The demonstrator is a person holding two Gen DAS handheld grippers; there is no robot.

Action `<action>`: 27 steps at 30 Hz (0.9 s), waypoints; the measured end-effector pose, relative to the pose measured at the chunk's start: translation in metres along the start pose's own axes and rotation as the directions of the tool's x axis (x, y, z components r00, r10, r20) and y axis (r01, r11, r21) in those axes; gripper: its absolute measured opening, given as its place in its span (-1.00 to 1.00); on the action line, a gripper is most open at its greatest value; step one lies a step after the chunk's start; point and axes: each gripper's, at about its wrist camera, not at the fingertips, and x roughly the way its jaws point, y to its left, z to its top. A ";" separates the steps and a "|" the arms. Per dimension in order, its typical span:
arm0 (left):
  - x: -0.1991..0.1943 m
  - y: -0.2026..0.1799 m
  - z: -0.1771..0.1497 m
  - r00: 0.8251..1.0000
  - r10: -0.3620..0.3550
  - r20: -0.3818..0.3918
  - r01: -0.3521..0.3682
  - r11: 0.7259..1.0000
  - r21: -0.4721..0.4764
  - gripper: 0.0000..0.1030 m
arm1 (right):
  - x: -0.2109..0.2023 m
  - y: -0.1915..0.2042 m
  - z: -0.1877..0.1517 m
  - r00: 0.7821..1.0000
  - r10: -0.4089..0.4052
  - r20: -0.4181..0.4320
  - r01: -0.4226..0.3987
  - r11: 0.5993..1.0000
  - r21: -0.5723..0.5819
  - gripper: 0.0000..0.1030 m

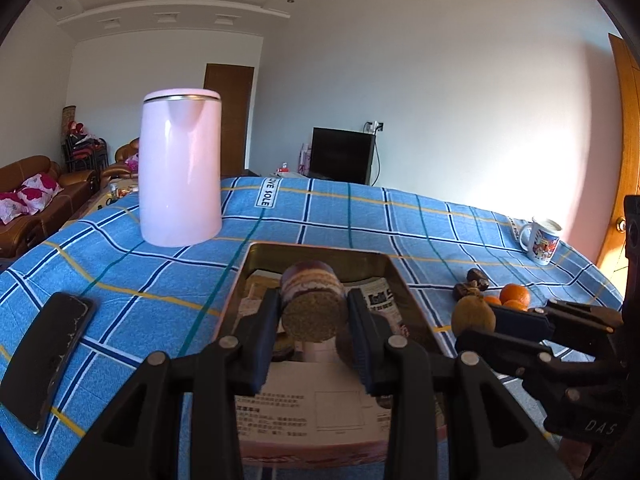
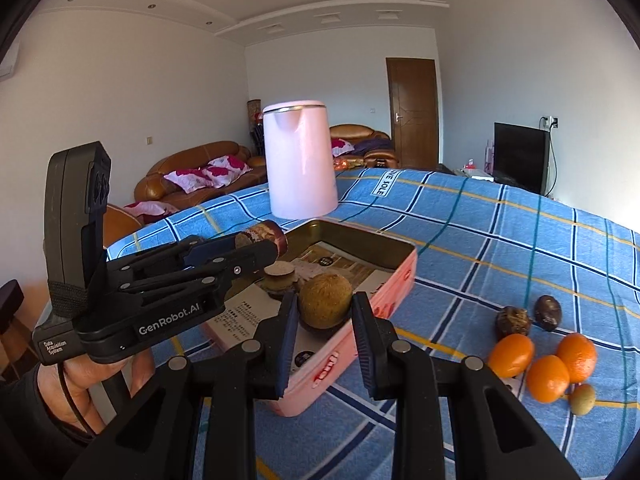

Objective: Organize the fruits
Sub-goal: 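Lower both held items into the tin box and open both tools, then move both tools back over the remaining fruits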

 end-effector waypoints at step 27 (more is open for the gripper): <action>-0.012 -0.064 0.021 0.997 -0.079 0.012 0.077 0.993 0.084 0.74 | -0.055 -0.099 -0.026 0.946 -0.301 -0.118 0.314 0.942 0.114 -0.06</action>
